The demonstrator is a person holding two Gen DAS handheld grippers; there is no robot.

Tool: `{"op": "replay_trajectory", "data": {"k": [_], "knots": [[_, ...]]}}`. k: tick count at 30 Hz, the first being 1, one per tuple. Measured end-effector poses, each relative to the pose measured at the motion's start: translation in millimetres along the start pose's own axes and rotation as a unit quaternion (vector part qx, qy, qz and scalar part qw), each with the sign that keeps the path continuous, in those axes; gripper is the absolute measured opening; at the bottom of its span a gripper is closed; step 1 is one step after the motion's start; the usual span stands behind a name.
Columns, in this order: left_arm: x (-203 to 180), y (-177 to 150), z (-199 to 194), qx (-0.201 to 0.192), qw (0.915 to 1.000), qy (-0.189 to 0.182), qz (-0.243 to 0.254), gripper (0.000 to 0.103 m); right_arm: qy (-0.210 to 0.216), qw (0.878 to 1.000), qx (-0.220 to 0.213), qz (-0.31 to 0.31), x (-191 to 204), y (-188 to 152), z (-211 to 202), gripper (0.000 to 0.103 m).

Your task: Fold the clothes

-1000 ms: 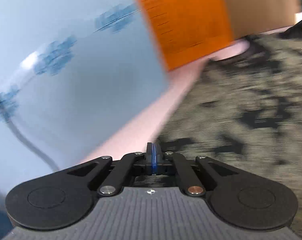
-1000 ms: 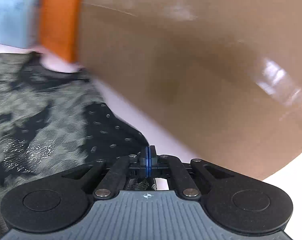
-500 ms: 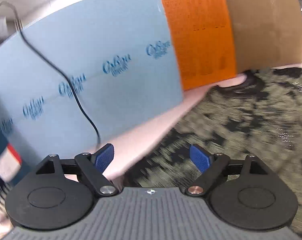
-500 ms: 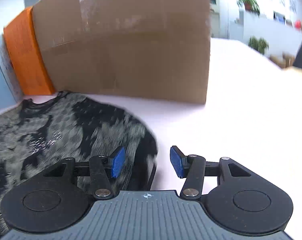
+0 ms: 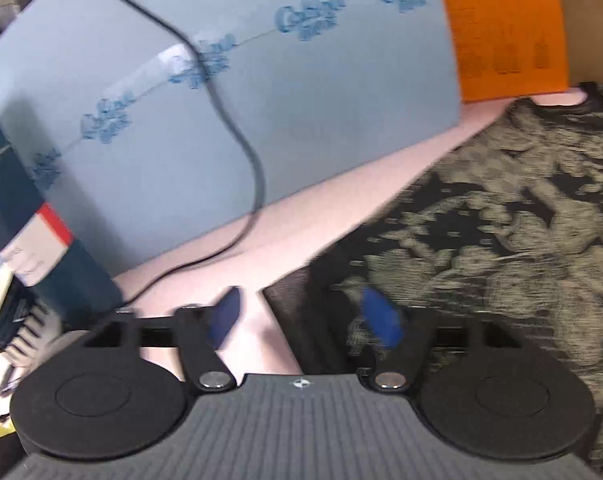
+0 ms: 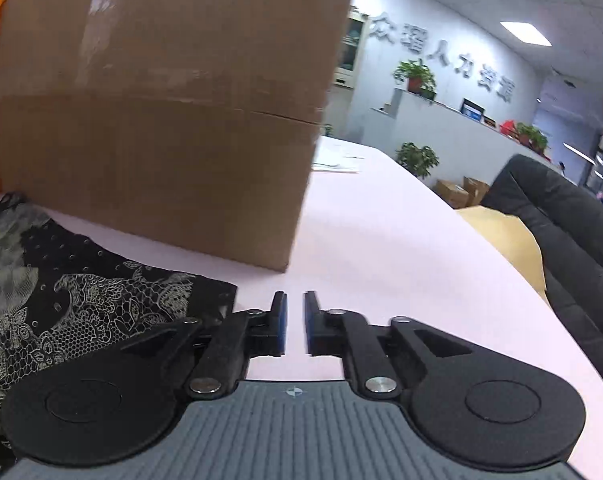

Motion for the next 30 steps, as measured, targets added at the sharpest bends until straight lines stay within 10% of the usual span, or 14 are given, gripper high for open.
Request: {"op": "replay_trajectory", "data": {"k": [4,10,14,22,27,29,30], "knots": [[3.8,-7.9,-26.4,-0.014,0.9994,-0.023,-0.021,0.074,0.058,0.998,0.025,0.029,-12.4,-24.8,-26.8,0.041],[-33.0,-45.6,-119.7,-0.109,0.9818,-0.155,0.009,0.079,0.195,0.979,0.019,0.056,18.9,-69.1,-100.2,0.068],[-62.9,-75.7,-185.7,-0.165,0.9548,-0.244,0.04,0.082,0.273,0.96,0.005,0.069,39.1,-98.4,-158.5,0.071],[-174.4,-144.6,-259.2,-0.167,0.8929,-0.365,0.205,0.084,0.321,0.938,-0.071,-0.111,75.8,-150.9,-291.8,0.071],[-209.0,-154.3,-245.1,-0.129,0.9014,-0.321,0.26,0.087,0.342,0.927,-0.053,-0.146,111.4,-173.5,-299.8,0.063],[-213.7,-150.6,-239.4,-0.118,0.9056,-0.328,0.241,0.047,0.363,0.925,-0.033,-0.11,119.0,-171.2,-292.9,0.016],[-213.8,-146.4,-239.4,-0.116,0.9046,-0.338,0.233,0.001,0.347,0.931,-0.039,-0.102,121.0,-167.5,-288.8,0.007]]}}
Point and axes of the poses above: each gripper's, at about its wrist camera, not at the fingertips, and z roughly the way its jaws point, x to its left, y to its top, the point moved 6 cm from there along z, roughly the way its jaws point, and after that the axes turned 15 degrees about -y, right-handed, at the moved point
